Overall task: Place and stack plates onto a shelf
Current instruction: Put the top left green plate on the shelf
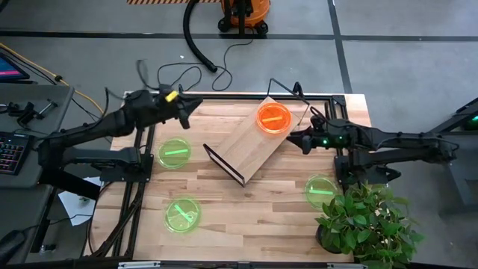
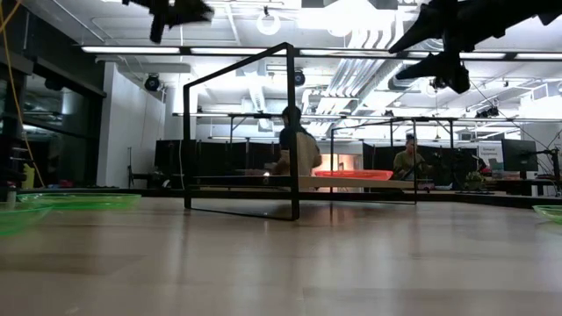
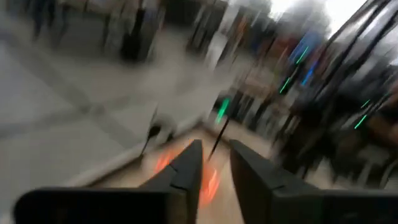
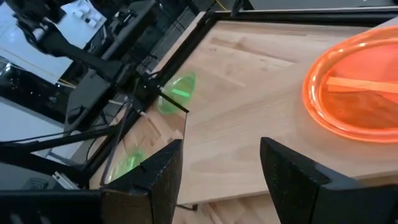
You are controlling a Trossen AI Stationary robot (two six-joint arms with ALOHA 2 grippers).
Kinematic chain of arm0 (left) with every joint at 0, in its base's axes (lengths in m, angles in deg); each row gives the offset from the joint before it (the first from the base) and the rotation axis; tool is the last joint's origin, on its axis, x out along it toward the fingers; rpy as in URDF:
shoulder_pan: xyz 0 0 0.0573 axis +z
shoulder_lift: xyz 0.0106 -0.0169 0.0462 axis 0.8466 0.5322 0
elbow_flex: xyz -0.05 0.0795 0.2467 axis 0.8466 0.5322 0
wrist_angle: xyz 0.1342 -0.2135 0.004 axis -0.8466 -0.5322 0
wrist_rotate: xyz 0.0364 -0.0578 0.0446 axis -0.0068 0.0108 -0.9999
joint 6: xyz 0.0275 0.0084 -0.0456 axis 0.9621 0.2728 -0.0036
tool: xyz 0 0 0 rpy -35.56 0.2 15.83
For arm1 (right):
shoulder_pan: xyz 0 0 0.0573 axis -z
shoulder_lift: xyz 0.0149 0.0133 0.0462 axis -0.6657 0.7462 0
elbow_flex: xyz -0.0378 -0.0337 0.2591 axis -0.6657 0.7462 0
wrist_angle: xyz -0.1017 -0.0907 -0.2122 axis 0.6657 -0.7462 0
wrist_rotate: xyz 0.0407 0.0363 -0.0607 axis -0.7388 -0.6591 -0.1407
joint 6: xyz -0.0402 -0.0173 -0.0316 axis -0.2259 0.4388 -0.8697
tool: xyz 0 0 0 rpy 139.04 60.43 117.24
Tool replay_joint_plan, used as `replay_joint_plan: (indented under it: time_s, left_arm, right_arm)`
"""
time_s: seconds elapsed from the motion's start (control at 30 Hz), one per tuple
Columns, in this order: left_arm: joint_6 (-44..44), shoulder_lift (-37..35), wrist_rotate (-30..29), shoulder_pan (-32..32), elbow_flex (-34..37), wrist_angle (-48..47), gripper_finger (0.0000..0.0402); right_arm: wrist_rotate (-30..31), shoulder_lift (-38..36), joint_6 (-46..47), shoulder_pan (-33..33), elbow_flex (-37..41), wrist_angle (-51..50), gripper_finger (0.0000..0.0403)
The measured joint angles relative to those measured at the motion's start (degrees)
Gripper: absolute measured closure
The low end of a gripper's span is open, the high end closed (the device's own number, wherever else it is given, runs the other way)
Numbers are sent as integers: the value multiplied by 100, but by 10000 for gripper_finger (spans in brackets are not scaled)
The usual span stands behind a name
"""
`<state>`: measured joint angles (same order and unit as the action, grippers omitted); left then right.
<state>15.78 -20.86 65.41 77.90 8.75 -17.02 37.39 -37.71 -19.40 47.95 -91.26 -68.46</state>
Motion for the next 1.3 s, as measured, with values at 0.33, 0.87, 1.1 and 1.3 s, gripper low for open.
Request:
replay_joint_plan:
  time_s: [0.33,0.87,1.1,1.3]
  left_arm:
    - [-961,350,926,-785,-514,-4656,240]
    - [-2892,1917,-119,-2326,451,-5084,240]
    - [-2894,2997,-409,-2326,439,-5054,240]
    - [-2895,3511,-536,-2324,437,-4833,240]
  right_arm:
    - [-39,41,136,-76,0,-122,206]
    - [1,44,133,-76,0,-217,206]
    - [1,44,133,-76,0,-221,206]
    - [10,44,133,-76,0,-295,206]
